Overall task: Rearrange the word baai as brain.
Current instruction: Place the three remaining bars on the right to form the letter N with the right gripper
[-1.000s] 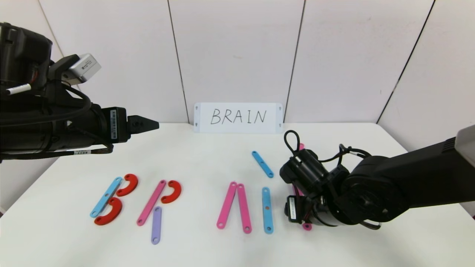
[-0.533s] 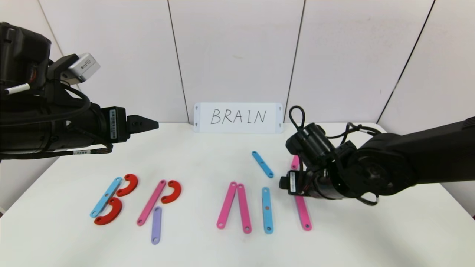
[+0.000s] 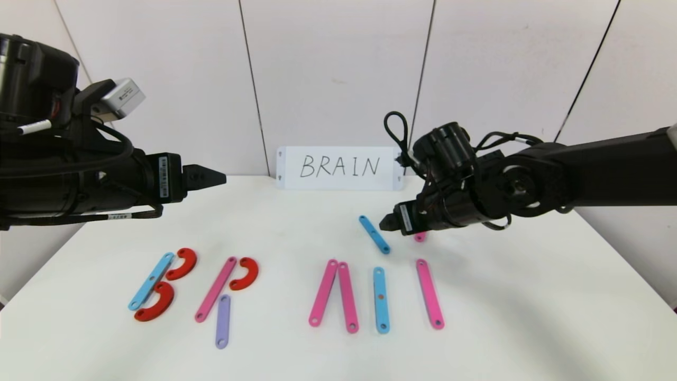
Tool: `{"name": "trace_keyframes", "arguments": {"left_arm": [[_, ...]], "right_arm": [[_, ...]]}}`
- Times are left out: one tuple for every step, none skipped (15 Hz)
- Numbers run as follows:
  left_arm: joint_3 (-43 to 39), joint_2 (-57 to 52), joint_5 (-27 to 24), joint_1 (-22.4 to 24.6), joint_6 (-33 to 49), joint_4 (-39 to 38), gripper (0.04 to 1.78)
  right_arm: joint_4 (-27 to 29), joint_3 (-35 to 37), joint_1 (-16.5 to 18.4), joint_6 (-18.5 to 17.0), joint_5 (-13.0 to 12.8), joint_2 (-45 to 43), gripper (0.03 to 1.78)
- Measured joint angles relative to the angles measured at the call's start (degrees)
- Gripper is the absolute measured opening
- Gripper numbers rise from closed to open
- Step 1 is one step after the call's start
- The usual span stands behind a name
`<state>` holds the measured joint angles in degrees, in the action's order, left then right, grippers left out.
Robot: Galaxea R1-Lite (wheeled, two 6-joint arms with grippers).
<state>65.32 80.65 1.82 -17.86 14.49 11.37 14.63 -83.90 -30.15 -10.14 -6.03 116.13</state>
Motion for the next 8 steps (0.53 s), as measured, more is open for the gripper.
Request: {"name": "trace_keyframes", "arguments": {"left_arm": [[0.06, 0.13, 0.00, 0.26, -0.02, 0.00, 1.69], [0.15, 0.24, 0.00, 0.50, 0.00, 0.00, 1.69], [0.26, 0.33, -0.02, 0.74, -0.02, -0.02, 1.69], [0.30, 0.40, -0.02, 0.94, 0.00, 0.00, 1.69], [0.37, 0.41, 0.00, 1.07, 0.00, 0.00, 1.69], [0.41, 0.44, 0.00, 1.08, -0.02, -0.02, 1.69], [0.41, 0.46, 0.00, 1.11, -0.02, 0.00, 1.69], [0.41, 0.51, 0.00, 1.16, -0.02, 0.00, 1.69]], "right_arm": [[0.15, -1.66, 0.77, 2.51, 2.62, 1.32, 1.74], [0.30, -2.97, 1.16, 4.22, 4.36, 2.47, 1.74], [0.46, -4.77, 1.35, 5.77, 6.08, 3.80, 1.74], [0.55, -6.68, 1.57, 7.14, 8.01, 5.16, 1.74], [0.55, -8.28, 1.79, 8.17, 9.64, 6.34, 1.74], [0.67, -10.23, 2.04, 9.00, 11.00, 7.90, 1.74], [1.02, -11.93, 2.15, 9.59, 11.51, 9.26, 1.74], [1.57, -13.54, 2.21, 10.14, 11.73, 10.75, 1.74]]}}
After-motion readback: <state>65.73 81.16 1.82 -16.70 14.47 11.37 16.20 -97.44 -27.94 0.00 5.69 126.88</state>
